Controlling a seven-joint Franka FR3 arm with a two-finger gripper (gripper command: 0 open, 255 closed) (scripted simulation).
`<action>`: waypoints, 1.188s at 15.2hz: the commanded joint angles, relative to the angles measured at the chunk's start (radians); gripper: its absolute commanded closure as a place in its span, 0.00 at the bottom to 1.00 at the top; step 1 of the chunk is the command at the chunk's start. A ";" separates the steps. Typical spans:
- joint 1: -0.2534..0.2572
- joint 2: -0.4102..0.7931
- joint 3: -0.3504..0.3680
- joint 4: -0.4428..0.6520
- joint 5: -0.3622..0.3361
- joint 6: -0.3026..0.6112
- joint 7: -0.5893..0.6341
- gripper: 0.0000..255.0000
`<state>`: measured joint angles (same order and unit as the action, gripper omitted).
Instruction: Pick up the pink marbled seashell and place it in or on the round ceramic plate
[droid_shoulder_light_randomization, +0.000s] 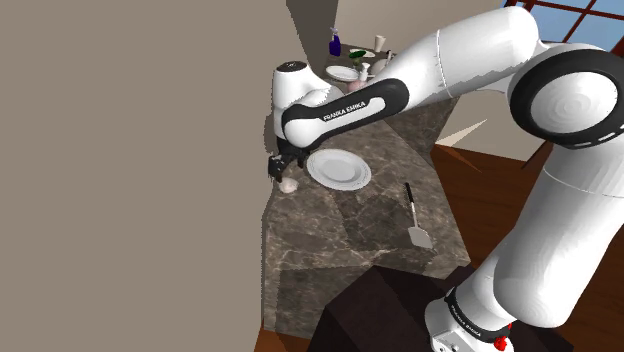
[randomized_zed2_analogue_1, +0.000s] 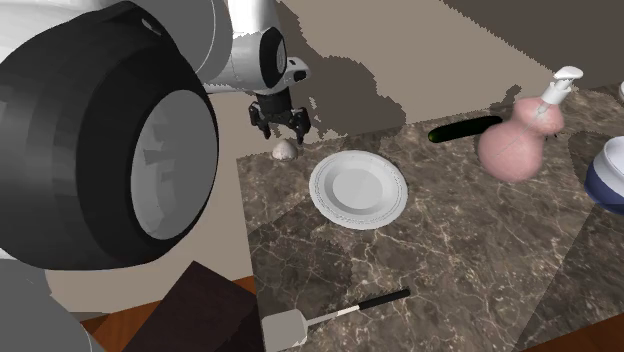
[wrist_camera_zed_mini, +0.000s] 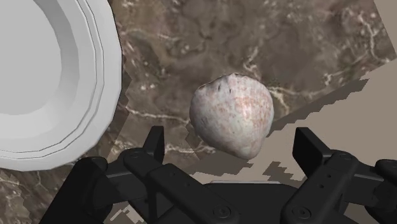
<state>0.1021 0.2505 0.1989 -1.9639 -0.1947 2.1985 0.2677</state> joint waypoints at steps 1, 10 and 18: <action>0.003 0.046 -0.004 0.010 -0.011 0.050 0.012 0.00; 0.005 0.091 -0.015 -0.008 -0.028 0.111 0.023 0.00; -0.002 0.088 -0.016 -0.003 -0.025 0.105 0.010 1.00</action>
<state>0.1028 0.3032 0.1871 -1.9854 -0.2200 2.2898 0.2798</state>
